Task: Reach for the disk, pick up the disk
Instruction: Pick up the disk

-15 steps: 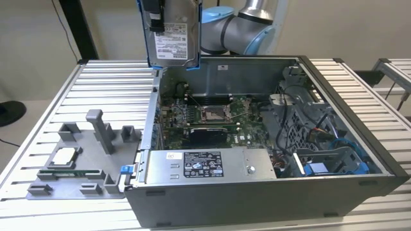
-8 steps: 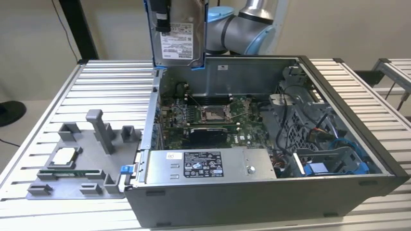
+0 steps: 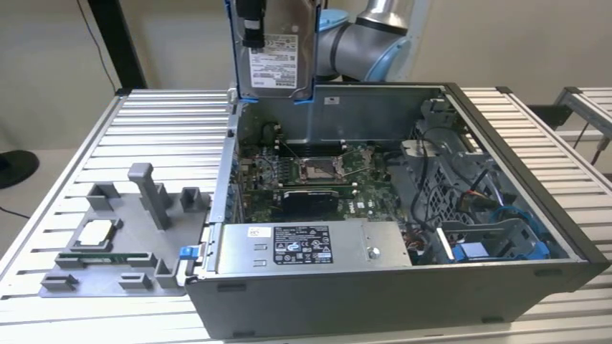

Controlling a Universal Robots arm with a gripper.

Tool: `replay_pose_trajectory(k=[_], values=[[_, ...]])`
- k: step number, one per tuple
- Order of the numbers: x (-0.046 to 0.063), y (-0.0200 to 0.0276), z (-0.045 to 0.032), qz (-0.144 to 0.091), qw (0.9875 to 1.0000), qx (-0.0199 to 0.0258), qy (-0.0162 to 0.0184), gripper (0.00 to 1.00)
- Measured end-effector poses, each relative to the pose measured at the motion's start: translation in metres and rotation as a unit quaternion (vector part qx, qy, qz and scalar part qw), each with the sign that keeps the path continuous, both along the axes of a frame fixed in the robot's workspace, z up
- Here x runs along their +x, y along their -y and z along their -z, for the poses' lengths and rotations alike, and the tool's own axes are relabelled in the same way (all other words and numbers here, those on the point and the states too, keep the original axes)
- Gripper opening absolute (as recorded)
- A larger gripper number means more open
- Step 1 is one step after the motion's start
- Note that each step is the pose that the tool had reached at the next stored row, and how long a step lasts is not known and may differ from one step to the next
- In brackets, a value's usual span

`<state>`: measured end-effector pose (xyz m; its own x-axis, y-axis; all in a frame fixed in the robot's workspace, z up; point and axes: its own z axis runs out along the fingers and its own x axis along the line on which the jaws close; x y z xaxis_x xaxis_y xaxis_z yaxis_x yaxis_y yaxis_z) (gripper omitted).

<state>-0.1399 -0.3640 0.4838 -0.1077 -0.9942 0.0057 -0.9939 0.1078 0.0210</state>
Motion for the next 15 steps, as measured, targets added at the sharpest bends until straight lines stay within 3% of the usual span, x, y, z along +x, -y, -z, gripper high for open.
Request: replay_pose_trajectory(k=[15], values=[[0.027, 0.0, 0.0, 0.0, 1.0, 0.0, 0.0, 0.0]])
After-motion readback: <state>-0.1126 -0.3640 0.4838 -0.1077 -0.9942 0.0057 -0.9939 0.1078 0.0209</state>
